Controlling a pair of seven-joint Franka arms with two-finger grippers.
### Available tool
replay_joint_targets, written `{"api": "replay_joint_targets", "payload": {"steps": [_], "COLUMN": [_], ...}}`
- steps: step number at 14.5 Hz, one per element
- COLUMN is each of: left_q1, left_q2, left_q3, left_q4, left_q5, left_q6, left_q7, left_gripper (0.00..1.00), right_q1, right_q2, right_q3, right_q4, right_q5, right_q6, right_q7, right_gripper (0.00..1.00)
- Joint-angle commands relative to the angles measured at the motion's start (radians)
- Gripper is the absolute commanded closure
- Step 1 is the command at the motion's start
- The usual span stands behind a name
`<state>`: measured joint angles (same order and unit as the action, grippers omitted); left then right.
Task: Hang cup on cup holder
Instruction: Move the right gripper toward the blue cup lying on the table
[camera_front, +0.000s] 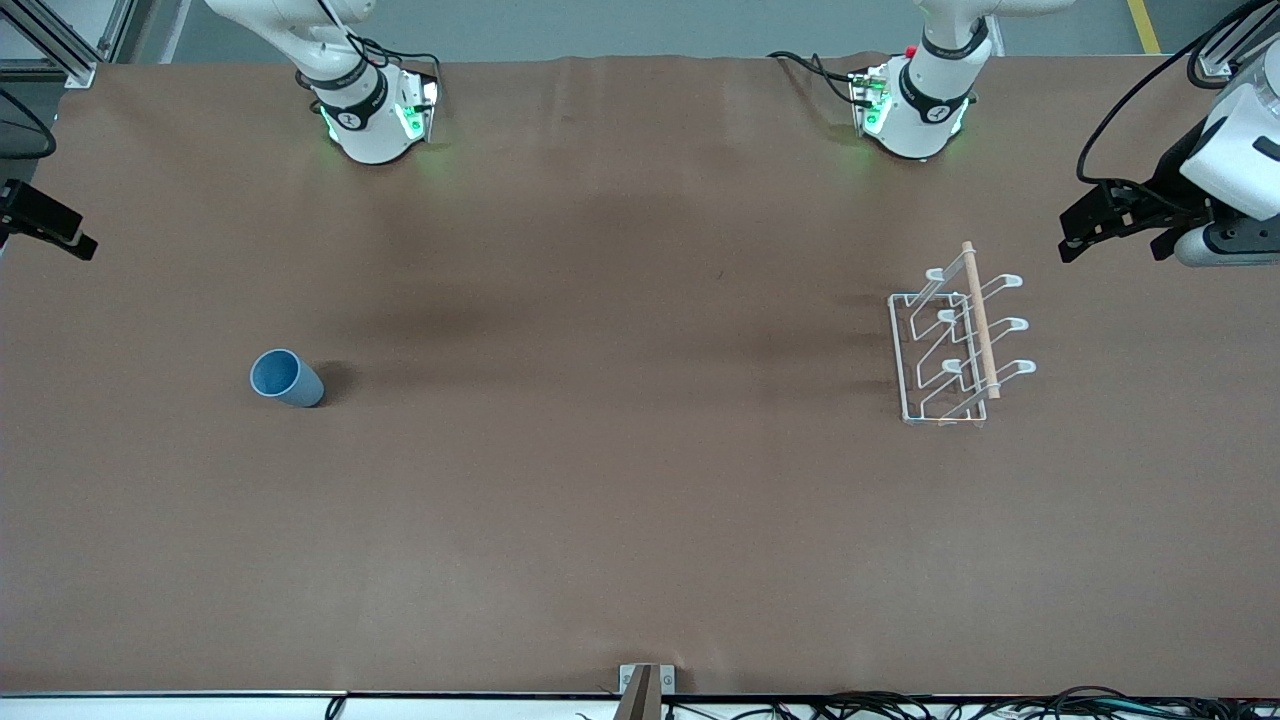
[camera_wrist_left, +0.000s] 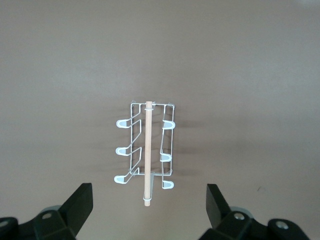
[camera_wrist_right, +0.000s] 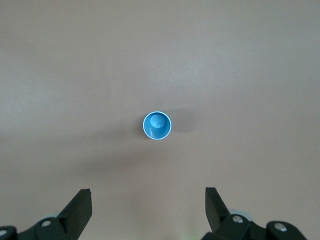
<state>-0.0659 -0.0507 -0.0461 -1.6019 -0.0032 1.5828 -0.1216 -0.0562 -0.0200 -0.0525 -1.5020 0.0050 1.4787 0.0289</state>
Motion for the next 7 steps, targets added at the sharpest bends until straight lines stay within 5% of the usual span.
{"api": "replay_joint_targets", "payload": {"steps": [1,7], "left_q1": [0.001,0.003], "left_q2": [-0.009,-0.003], "left_q3": [-0.001,-0.001], "left_q4": [-0.003,-0.001], "left_q5": [-0.006,-0.005], "left_q6": [-0.004,-0.003], "left_q7": [0.000,-0.001], "left_gripper": [0.00,0.00], "right_q1": [-0.014,-0.014], "right_q2": [0.006,0.006], "right_q3": [0.005,0.005], "right_q4": [0.017,0.016], "right_q5": [0.015,0.015], "right_q6": [-0.014,-0.021], "right_q7": [-0.012,-0.012], "right_gripper": [0.00,0.00]}}
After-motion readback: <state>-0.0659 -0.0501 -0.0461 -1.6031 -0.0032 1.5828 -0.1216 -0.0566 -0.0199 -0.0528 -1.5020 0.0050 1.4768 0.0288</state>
